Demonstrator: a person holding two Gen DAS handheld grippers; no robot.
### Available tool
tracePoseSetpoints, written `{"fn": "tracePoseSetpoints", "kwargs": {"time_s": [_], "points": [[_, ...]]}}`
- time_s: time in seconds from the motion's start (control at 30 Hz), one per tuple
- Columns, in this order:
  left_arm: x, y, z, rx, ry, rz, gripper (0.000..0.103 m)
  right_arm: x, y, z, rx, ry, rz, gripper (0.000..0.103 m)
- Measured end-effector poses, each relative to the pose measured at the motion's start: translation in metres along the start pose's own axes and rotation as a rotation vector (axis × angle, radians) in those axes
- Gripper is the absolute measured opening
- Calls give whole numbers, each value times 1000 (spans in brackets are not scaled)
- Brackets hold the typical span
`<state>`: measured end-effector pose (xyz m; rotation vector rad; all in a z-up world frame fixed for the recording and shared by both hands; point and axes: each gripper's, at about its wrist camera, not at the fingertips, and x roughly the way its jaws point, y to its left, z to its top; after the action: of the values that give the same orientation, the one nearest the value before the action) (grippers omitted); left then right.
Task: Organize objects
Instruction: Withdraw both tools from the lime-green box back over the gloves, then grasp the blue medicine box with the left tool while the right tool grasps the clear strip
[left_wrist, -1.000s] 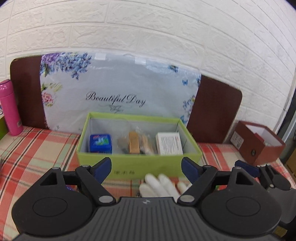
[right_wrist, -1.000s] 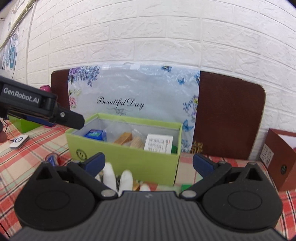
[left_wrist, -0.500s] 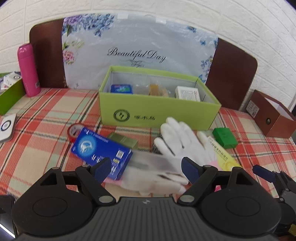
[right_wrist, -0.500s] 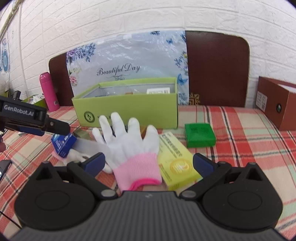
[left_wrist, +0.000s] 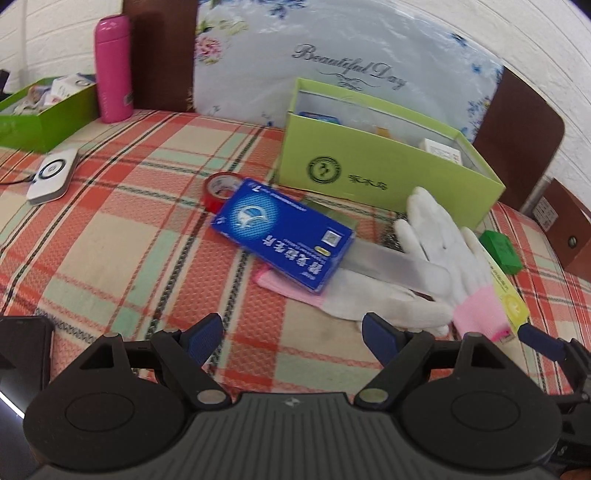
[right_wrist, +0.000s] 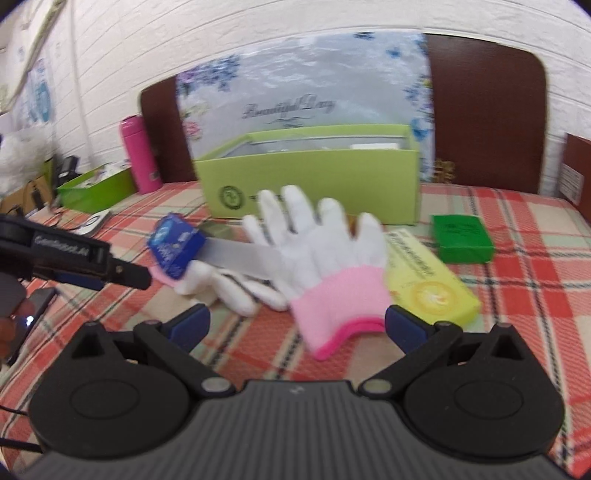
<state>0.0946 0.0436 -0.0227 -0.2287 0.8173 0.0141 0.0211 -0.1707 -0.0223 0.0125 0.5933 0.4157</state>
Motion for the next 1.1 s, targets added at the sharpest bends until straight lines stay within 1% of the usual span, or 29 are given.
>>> {"fn": "tracePoseSetpoints", "kwargs": {"time_s": [0.17,0.27,0.4,0.43,0.5,0.53,0.57,0.6,0.63,0.67,0.73,0.8,0.87,0.9,0.93,0.97,1.03,1.07,1.1], "points": [[3,12,10,-72,-8,-12,86,20,29,8,-90,-10,54,103],[11,15,27,-144,-27,-6,86,27,39,11,-118,-8,67,102],[36,15,57,-256,-30,45,86,27,39,9,-116,0,62,102],[44,15,64,-269,-32,56,86,27,38,9,-111,2,58,102],[59,15,72,-273,-10,88,86,29,35,10,-104,8,53,101],[66,16,72,-270,-1,90,86,29,34,11,-105,8,51,100],[71,17,71,-255,13,80,86,30,33,12,-109,8,49,97],[72,19,68,-227,26,56,77,32,33,14,-119,8,49,95],[70,21,63,-185,29,31,73,34,33,16,-133,8,50,90],[66,22,59,-134,29,21,67,37,33,18,-152,8,52,87],[56,26,47,-39,43,4,63,45,34,23,-193,15,57,83],[47,34,37,9,49,12,62,58,35,29,-240,21,63,77],[38,44,29,27,57,23,62,72,39,36,-290,33,62,66],[35,47,26,30,58,27,62,79,41,38,-322,40,66,64],[32,50,23,36,60,29,62,85,44,40,-354,46,73,58],[30,51,20,45,63,30,62,92,47,42,-387,57,81,55],[29,51,18,58,63,30,67,105,51,42,-433,99,92,55],[30,50,17,64,63,31,70,111,52,42,-441,120,91,46],[31,48,16,73,60,38,71,113,51,41,-438,138,93,40]]}}
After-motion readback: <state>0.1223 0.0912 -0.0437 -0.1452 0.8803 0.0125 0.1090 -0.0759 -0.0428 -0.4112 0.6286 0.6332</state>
